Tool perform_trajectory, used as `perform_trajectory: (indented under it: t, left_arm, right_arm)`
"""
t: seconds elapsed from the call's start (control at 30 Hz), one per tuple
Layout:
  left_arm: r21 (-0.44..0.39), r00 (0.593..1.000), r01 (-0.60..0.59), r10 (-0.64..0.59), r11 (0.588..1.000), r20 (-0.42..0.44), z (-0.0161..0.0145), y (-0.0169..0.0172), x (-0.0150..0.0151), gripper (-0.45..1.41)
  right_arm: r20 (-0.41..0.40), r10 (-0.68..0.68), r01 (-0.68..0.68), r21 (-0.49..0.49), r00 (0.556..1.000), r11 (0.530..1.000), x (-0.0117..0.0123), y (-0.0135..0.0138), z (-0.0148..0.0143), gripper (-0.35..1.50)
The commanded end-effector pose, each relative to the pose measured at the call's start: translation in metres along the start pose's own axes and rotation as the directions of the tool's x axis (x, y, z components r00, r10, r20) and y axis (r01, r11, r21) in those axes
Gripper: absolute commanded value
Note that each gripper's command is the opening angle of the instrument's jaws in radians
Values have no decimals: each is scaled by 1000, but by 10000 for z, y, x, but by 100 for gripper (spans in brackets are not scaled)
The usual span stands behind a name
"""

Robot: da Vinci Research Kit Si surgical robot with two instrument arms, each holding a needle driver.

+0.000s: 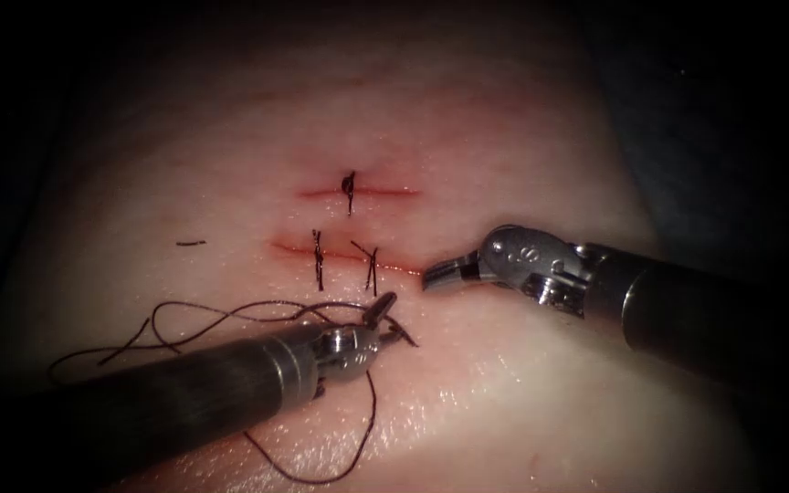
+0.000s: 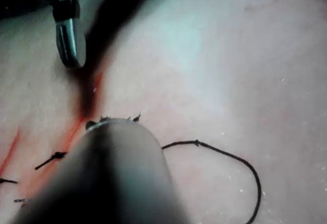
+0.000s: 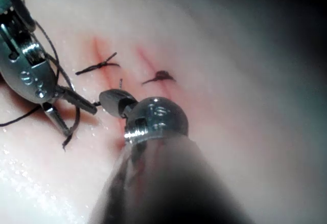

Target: Wound Closure

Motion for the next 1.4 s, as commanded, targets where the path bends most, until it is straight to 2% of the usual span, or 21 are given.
perform_trajectory:
  t: [0.03,0.1,0.2,0.3,0.43,0.53,0.63,0.67,0.7,0.73,0.8,0.83,0.9,0.93,0.97,1.03,1.1,1.13,1.27,1.3,1.4]
  left_arm:
    - [11,1000,-2,2,1000,-4,17,8,3,21]
    - [14,1000,-3,3,1000,-4,19,9,2,21]
    - [11,1000,-7,7,1000,-11,26,10,-2,-45]
    - [-11,998,-30,30,999,-52,22,10,-5,-45]
    - [-107,983,-164,154,981,-101,10,8,-7,-45]
    - [-110,972,-217,205,970,-111,4,5,-7,-45]
    - [-115,929,-364,351,924,-118,-9,-1,-2,-45]
    - [-115,929,-364,351,924,-118,-9,-1,-2,-45]
    - [-101,866,-497,485,862,-121,-17,-1,6,-45]
    - [-92,823,-565,554,820,-122,-22,1,10,-45]
    - [-80,757,-653,643,753,-122,-25,3,14,-45]
    - [-66,706,-707,697,704,-123,-29,4,16,-45]
    - [-25,621,-783,778,622,-98,-39,5,23,-45]
    - [-15,603,-797,793,604,-91,-42,4,25,-45]
    - [26,550,-834,833,552,-60,-49,3,30,-45]
    - [80,490,-869,872,488,1,-59,-2,37,-45]
    - [100,489,-869,872,485,19,-63,-6,40,-45]
    - [109,483,-872,875,477,29,-67,-10,43,-45]
    - [133,471,-876,882,464,27,-72,-14,46,-45]
    - [138,457,-882,889,450,26,-74,-16,48,-45]
    - [143,443,-889,896,435,26,-76,-17,51,-45]
  right_arm:
    - [-3,-4,4,0,1000,1000,3,5,9,-35]
    - [-3,-4,4,-1,1000,1000,3,5,9,-35]
    - [-3,-5,5,-1,1000,1000,3,5,9,-35]
    - [-2,-4,4,-2,1000,1000,3,5,9,-35]
    - [-1,-3,3,-4,1000,1000,3,6,9,-35]
    - [-6,-1,1,-8,1000,1000,3,8,9,-35]
    - [-32,73,-74,-20,997,997,5,11,17,-35]
    - [-32,73,-74,-20,997,997,5,11,17,-35]
    - [-40,132,-133,-10,990,991,5,13,25,9]
    - [-48,227,-227,2,973,974,7,15,29,74]
    - [-83,354,-354,12,932,935,9,16,31,105]
    - [-138,414,-415,23,900,909,11,18,32,123]
    - [-167,490,-484,78,856,872,11,17,31,131]
    - [-161,514,-503,103,843,858,10,17,31,133]
    - [-156,525,-511,121,837,851,8,16,31,133]
    - [-131,515,-498,142,847,856,6,14,33,121]
    - [-92,506,-491,148,857,858,5,9,35,118]
    - [-88,449,-430,175,889,886,6,6,35,120]
    - [-102,373,-349,196,922,916,7,1,33,121]
    - [-118,293,-266,204,949,942,8,-3,32,123]
    - [-136,220,-189,211,966,959,13,-6,33,133]
